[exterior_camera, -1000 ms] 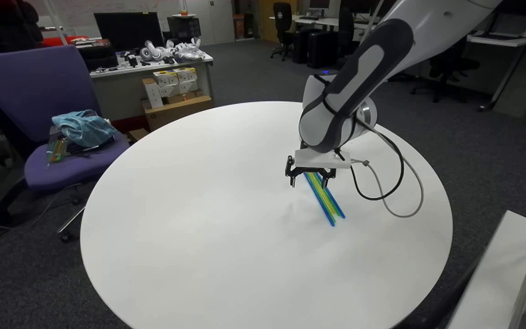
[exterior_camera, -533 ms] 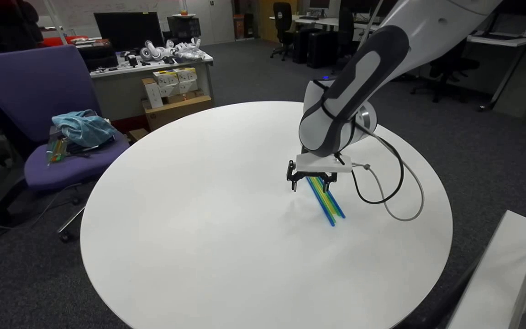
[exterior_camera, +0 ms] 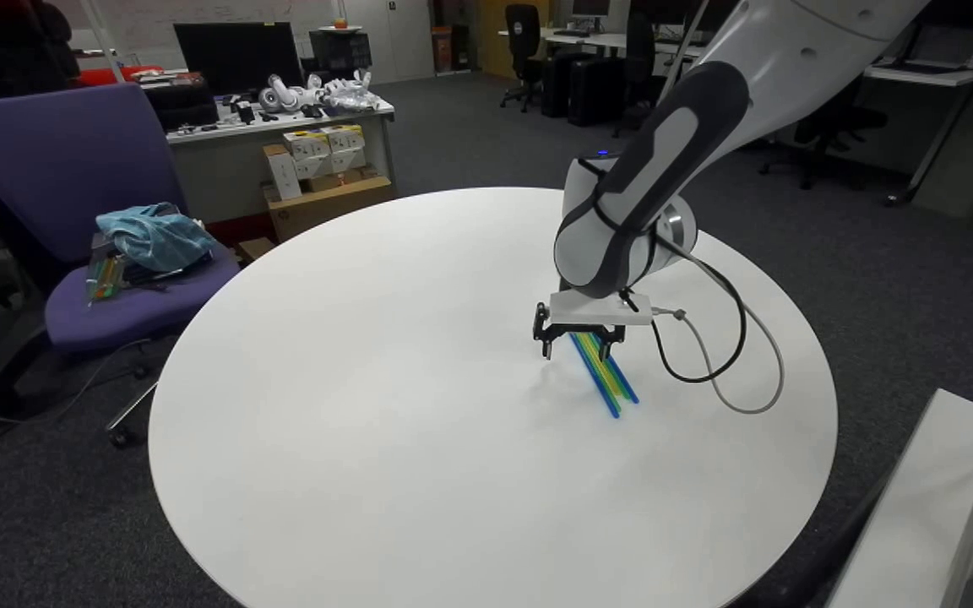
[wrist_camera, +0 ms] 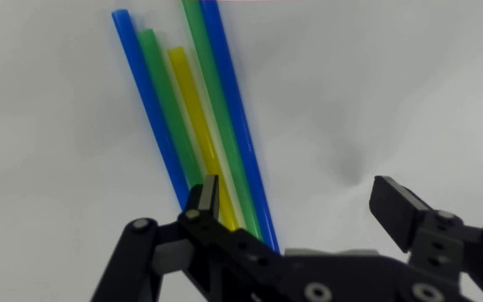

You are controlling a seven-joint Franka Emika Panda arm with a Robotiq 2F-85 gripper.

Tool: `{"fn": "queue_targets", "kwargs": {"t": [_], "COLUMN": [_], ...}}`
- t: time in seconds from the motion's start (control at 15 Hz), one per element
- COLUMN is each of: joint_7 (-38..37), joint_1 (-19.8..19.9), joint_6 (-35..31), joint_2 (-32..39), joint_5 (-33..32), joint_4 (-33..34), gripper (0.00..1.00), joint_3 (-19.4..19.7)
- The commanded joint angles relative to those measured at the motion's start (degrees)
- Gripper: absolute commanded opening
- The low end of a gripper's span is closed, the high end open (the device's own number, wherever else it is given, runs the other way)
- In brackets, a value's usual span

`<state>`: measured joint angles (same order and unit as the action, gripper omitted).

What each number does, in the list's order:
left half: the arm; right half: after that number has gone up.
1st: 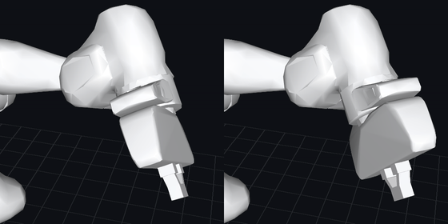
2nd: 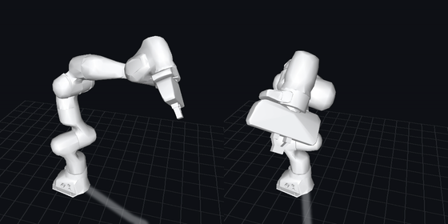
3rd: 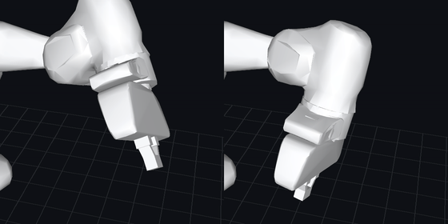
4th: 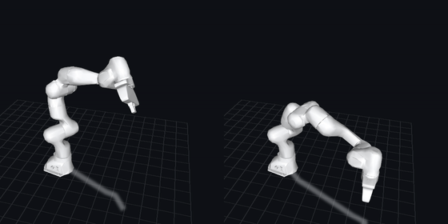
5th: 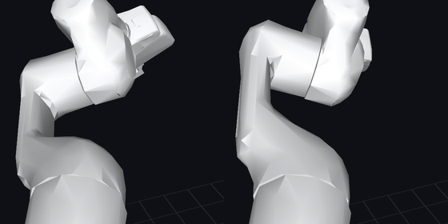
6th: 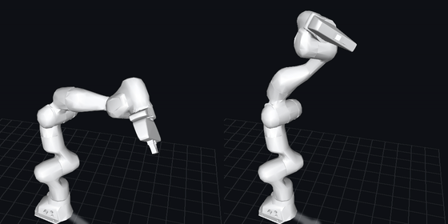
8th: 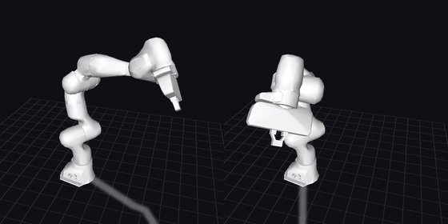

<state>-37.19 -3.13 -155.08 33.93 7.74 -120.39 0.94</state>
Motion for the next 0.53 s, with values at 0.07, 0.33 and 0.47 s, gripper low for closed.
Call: {"fn": "queue_targets", "kwargs": {"t": [0.07, 0.33, 0.47], "joint_7": [1.3, 1.3, 1.2], "joint_1": [-0.9, -0.8, -0.9], "joint_6": [-1.8, -1.4, -1.3], "joint_2": [0.4, 0.5, 0.6], "joint_5": [2.1, 2.4, 2.4], "joint_4": [0.7, 1.1, 1.1], "gripper": [0.72, 0.74, 0.76], "joint_3": [1.5, 1.8, 1.9]}}
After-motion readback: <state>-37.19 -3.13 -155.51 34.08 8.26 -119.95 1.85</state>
